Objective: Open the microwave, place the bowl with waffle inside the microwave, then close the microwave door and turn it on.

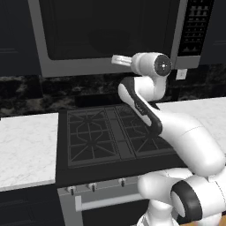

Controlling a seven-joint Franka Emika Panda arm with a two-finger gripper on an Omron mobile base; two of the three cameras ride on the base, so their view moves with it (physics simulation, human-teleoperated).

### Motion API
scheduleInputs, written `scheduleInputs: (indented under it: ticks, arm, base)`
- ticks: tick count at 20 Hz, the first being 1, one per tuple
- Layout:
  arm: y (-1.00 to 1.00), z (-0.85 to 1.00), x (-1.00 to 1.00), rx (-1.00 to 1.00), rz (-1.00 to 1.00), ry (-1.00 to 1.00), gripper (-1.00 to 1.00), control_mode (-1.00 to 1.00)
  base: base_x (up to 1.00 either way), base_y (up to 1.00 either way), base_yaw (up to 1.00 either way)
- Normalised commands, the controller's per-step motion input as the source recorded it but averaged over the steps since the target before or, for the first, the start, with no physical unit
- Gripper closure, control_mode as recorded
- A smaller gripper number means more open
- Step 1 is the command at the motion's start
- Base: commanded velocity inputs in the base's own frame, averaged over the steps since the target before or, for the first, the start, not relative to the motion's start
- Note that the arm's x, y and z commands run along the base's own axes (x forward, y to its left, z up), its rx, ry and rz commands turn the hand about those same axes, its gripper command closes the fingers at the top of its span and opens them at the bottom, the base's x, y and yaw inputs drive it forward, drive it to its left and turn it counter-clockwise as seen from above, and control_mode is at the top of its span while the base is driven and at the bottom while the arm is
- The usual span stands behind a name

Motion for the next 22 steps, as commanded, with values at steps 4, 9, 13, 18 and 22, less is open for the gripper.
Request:
scheduleInputs:
  ticks: [4, 9, 13, 18, 22]
  arm:
    - [-0.47, 0.25, -0.68, -0.01, 0.04, 0.02, -1.0, -1.0]
    - [-0.53, 0.15, -0.45, -0.06, 0.0, 0.06, -1.0, -1.0]
    - [-0.34, 0.0, -0.1, -0.16, 0.0, 0.01, -1.0, -1.0]
    - [-0.44, 0.0, -0.01, -0.12, 0.0, 0.0, -1.0, -1.0]
    - [-0.82, 0.0, -0.12, 0.0, 0.11, -0.04, -1.0, -1.0]
  base:
    - [0.0, 0.0, 0.0]
    - [0.0, 0.0, 0.0]
    - [0.0, 0.0, 0.0]
    - [0.0, 0.0, 0.0]
    - [0.0, 0.0, 0.0]
